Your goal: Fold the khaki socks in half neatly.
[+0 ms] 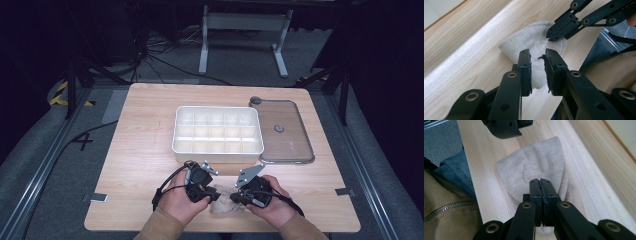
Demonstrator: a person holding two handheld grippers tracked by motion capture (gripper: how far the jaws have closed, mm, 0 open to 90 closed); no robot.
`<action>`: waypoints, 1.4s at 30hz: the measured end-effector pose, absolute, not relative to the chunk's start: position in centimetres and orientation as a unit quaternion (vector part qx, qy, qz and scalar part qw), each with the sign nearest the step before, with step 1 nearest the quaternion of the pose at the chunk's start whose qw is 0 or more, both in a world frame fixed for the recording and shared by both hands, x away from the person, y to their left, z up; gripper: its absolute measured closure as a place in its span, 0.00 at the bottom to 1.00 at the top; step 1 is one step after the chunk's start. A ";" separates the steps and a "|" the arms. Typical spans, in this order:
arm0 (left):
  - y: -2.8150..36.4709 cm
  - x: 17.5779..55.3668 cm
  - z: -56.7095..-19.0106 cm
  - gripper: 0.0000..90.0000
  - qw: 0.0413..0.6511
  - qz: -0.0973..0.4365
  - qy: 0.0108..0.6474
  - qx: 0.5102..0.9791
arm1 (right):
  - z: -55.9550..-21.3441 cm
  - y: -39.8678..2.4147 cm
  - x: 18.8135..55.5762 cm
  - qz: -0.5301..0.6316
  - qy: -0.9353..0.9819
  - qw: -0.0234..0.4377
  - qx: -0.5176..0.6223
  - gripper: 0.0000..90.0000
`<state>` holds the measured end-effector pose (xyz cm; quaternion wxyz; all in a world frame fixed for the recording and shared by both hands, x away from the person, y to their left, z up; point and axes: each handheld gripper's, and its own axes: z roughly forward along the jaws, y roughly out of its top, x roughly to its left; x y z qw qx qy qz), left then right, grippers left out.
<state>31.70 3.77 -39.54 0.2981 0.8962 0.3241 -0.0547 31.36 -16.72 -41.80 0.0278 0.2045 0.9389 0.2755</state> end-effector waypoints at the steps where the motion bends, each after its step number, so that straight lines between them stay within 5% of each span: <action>1: 3.7 31.8 -39.6 0.83 0.297 -0.055 0.321 0.897 | -42.0 -16.8 31.4 0.273 0.939 0.029 0.207 0.99; 42: 2.1 32.9 -43.1 0.98 0.293 -0.023 0.340 0.893 | -43.5 -16.8 31.7 0.260 0.941 0.022 0.215 0.99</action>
